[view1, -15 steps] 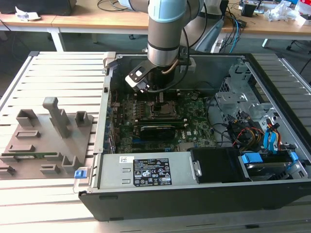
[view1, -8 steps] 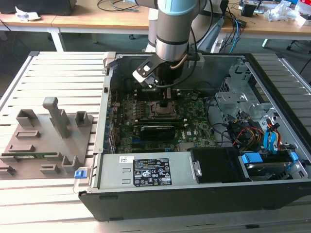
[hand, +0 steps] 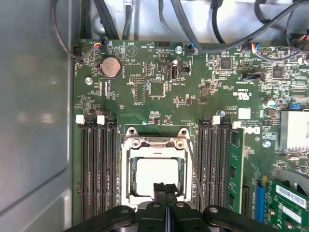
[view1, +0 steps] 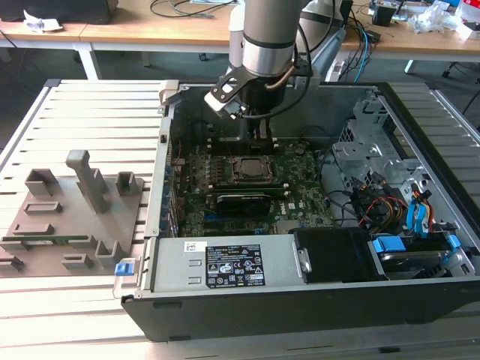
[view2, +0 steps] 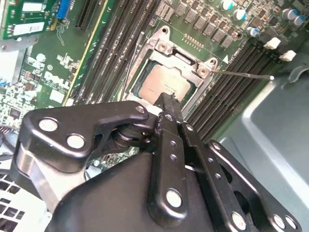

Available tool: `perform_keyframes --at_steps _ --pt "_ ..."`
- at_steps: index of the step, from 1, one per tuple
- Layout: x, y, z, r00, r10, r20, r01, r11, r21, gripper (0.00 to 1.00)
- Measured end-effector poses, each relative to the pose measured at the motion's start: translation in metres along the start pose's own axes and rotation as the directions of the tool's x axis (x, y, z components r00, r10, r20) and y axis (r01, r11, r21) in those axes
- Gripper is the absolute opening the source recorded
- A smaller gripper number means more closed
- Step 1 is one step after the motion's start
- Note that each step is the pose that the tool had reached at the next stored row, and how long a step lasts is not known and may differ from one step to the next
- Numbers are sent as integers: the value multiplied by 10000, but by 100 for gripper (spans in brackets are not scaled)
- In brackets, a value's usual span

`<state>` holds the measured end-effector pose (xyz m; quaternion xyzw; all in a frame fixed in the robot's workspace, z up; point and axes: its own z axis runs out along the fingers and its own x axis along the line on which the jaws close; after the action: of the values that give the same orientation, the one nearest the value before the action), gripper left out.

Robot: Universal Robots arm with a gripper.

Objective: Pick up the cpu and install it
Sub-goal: 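Close the cpu cover, then install the first cpu locking lever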

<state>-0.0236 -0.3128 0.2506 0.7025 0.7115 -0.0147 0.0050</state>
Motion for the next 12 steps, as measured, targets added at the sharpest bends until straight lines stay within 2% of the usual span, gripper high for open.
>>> perform_keyframes --at_steps 1,11,12 --pt "0 0 -24 10000 0 -2 0 10000 -1 11" --pt "-1 0 -33 10000 -11 0 11 10000 -1 11" --pt "-1 0 -33 9999 -142 2 142 9999 -4 11"
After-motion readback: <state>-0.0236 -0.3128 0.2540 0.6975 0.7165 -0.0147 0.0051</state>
